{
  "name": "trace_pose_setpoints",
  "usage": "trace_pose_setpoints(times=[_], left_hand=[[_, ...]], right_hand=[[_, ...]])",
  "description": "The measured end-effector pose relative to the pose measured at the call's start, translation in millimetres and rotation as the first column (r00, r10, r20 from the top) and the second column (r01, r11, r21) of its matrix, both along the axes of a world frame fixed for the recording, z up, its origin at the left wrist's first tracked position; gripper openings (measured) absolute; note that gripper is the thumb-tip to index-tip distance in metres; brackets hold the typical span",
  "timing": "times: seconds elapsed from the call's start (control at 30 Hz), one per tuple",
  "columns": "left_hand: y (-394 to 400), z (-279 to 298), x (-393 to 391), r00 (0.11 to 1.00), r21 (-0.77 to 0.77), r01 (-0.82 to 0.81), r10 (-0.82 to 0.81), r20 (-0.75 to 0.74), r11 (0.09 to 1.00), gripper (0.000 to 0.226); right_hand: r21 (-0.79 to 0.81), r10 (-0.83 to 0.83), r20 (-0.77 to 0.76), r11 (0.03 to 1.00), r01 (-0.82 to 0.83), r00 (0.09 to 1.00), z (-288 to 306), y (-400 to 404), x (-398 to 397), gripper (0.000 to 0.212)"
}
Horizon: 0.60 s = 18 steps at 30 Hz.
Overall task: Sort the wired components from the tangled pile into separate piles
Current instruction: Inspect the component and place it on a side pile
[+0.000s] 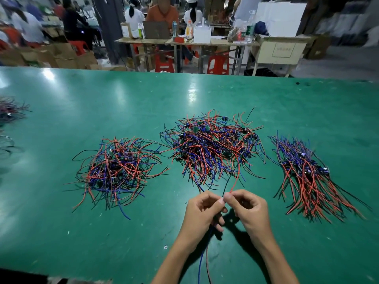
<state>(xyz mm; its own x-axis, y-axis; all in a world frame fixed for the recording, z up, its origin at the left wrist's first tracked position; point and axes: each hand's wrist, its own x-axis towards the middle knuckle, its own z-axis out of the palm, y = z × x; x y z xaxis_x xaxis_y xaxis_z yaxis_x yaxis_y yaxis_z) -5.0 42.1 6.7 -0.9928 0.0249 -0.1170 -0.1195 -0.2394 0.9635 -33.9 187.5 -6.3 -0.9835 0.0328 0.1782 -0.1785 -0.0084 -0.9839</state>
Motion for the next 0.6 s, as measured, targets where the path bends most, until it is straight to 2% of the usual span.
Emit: trace_pose_setpoints(times=[0.23, 0.5, 0.6], left_hand=[[-3, 4, 3, 0.999, -0.014, 0.035, -0.035, -0.024, 0.999, 0.017], [-2, -2, -2, 0.999, -0.039, -0.026, 0.025, -0.029, 0.999, 0.014], [-2, -4, -4, 0.998, -0.106, -0.008, 0.002, -0.055, 0.994, 0.022]], right_hand=[[-0.070, 0.038, 0.017, 0.997, -0.036, 0.999, 2, 0, 1, 0.010], [0.059, 0.162, 0.030, 0.985, -0.163, 0.986, 0, -5, 3, 0.017], [0.022, 0.146, 0.059, 0.989, -0.148, 0.988, 2, -10, 3, 0.021]])
